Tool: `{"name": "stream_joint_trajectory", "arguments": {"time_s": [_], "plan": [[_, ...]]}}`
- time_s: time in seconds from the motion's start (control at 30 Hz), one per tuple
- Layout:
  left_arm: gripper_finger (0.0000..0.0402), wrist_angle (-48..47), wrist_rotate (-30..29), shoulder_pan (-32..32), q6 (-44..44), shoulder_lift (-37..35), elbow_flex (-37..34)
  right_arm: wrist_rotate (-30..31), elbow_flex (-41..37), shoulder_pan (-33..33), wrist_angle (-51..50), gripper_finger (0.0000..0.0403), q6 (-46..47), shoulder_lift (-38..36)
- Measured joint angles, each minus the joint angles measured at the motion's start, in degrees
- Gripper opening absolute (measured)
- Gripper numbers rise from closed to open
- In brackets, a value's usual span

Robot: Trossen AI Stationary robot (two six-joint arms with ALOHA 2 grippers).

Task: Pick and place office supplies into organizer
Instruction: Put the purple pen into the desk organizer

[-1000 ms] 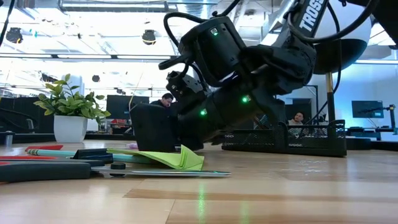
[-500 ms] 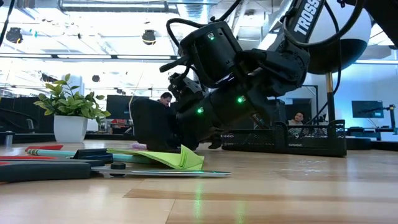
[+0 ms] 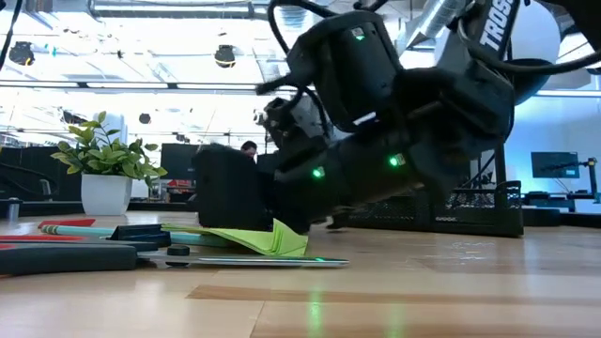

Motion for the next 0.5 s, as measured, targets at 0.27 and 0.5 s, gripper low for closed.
{"name": "stream_joint_trajectory", "arguments": {"time_s": [0.27,0.5], "plan": [[0.0114,0.00,0.00,0.01,0.00,0.00,0.00,12.73,-0.37,3.20,-5.43,0.0028,-4.64,-7.76],[0.0114,0.00,0.00,0.02,-0.02,-0.02,0.00,24.90,-0.37,6.07,-23.70,0.0034,-5.84,-22.35]]}}
